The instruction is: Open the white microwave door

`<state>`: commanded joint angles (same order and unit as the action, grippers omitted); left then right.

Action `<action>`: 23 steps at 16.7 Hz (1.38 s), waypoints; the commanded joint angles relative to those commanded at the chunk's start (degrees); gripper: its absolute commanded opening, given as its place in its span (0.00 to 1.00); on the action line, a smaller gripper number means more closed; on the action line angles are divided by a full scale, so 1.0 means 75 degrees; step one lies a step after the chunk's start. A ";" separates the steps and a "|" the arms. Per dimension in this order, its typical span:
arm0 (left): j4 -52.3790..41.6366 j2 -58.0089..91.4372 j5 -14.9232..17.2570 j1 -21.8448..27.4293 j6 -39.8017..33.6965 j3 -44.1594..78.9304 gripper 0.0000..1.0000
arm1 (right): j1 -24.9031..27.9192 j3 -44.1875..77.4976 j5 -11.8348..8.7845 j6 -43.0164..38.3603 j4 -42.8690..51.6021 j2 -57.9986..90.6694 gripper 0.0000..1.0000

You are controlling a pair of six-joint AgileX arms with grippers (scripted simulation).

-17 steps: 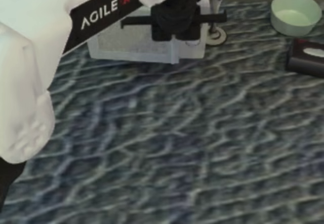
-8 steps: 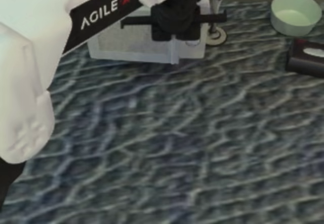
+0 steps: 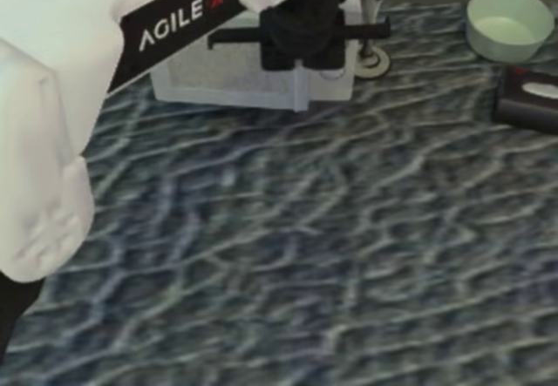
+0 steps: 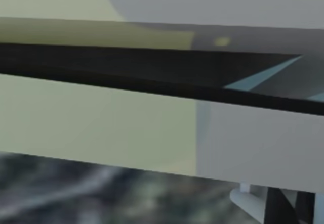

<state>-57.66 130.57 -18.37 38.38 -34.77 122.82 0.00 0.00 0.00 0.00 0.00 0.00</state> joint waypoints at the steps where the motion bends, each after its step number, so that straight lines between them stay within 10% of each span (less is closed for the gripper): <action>1: 0.0000 0.0000 0.0000 0.0000 0.0000 0.0000 0.00 | 0.0000 0.0000 0.0000 0.0000 0.0000 0.0000 1.00; 23: 0.0757 -0.0828 0.0304 -0.0026 0.0694 -0.1377 0.00 | 0.0000 0.0000 0.0000 0.0000 0.0000 0.0000 1.00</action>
<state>-51.98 124.36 -16.09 38.18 -29.56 112.49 0.00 0.00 0.00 0.00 0.00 0.00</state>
